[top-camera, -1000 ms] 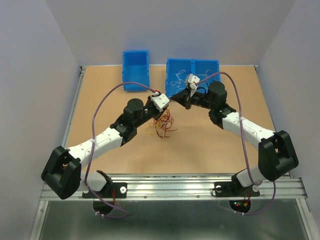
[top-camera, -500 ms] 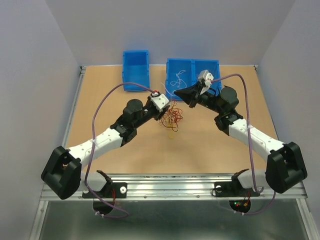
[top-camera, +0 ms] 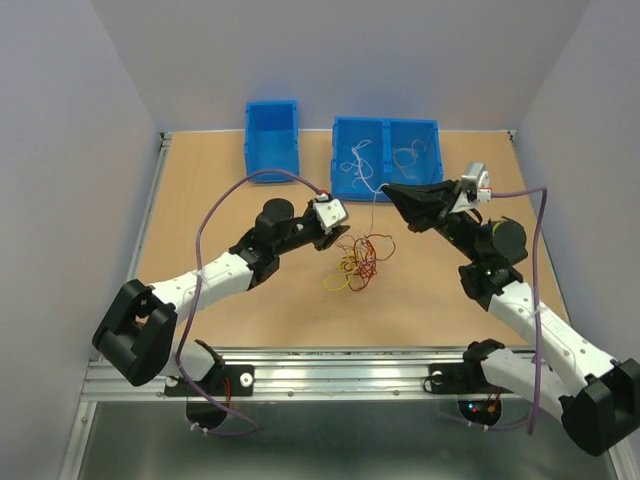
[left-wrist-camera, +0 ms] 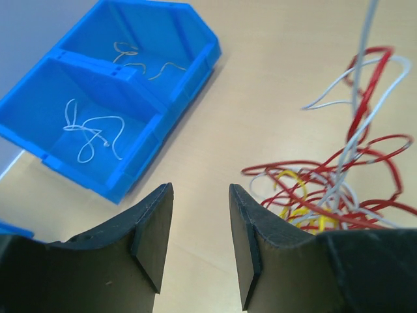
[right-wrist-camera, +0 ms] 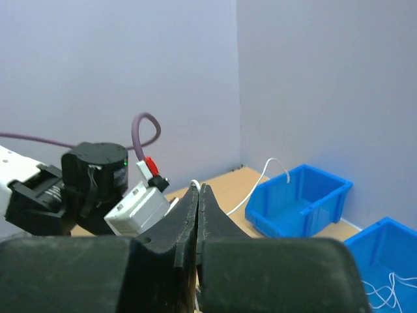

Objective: Untangle the cables

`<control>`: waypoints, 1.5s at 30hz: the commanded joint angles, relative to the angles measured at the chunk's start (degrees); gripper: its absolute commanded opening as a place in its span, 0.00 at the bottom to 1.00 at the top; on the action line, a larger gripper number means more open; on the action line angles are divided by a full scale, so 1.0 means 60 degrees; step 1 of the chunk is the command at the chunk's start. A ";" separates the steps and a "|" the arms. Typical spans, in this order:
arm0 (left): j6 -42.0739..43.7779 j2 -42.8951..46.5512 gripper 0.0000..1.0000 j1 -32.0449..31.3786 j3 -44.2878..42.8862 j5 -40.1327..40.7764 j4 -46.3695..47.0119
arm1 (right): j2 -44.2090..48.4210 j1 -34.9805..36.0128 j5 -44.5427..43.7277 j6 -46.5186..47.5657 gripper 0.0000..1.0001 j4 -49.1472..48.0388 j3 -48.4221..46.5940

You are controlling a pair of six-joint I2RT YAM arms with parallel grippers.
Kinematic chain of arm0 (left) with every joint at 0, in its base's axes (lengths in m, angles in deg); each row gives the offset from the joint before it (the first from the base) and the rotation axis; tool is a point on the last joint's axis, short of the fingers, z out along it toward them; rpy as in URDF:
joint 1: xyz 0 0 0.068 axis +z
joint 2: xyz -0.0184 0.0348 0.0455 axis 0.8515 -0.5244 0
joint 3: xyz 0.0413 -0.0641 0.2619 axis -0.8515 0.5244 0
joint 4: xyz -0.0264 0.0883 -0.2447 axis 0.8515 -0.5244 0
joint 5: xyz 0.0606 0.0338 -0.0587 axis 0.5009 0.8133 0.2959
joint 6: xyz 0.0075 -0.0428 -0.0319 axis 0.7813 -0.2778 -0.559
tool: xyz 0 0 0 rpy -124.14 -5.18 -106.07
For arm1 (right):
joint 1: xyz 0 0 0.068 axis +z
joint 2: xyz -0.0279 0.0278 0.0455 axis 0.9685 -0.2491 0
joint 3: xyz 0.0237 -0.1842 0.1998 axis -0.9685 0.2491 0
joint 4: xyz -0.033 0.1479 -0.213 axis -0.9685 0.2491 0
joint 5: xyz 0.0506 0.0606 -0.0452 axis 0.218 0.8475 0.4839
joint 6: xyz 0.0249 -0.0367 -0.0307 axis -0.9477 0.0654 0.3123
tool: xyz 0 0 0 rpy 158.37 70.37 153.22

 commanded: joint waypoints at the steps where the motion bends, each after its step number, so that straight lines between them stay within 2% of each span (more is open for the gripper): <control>1: 0.0218 0.0047 0.50 0.0014 -0.0009 -0.1476 0.0309 | 0.0707 -0.0070 -0.0699 -0.0550 0.01 -0.0954 0.0416; 6: 0.0760 0.0310 0.53 0.0014 0.0226 -0.3029 0.0060 | 0.1059 -0.0070 -0.1461 -0.0579 0.01 -0.0954 0.0534; 10: 0.1389 0.0618 0.62 0.0000 0.0475 -0.3850 -0.0116 | 0.0986 -0.0056 -0.1360 -0.0667 0.01 -0.0954 0.0490; 21: 0.1493 -0.0114 0.72 -0.0088 0.0007 -0.3808 -0.0571 | 0.0577 -0.0056 -0.0526 -0.0872 0.01 -0.0954 0.0169; 25: 0.1376 -0.0333 0.72 -0.0117 -0.0154 -0.3530 -0.0571 | 0.0356 -0.0056 -0.0290 -0.0975 0.01 -0.0969 0.0022; 28: 0.1230 -0.0552 0.72 -0.0220 -0.0315 -0.2843 -0.0541 | 0.0210 -0.0055 -0.0217 -0.1019 0.01 -0.1013 -0.0052; 32: 0.0600 -0.0875 0.67 -0.0279 -0.0447 -0.0486 0.0132 | 0.0107 -0.0041 -0.0129 -0.1063 0.00 -0.1056 -0.0095; 37: 0.0658 -0.1197 0.67 -0.0308 -0.0520 -0.0308 0.0206 | 0.0092 -0.0056 -0.0026 -0.1078 0.01 -0.1071 -0.0096; 41: 0.0424 -0.1827 0.74 -0.0352 -0.1018 0.0848 0.0046 | 0.0180 -0.0056 0.0018 -0.1151 0.00 -0.1115 -0.0052; 45: 0.0336 -0.2282 0.78 -0.0352 -0.1253 0.0661 -0.0072 | 0.0385 -0.0056 -0.0143 -0.1253 0.01 -0.1188 0.0109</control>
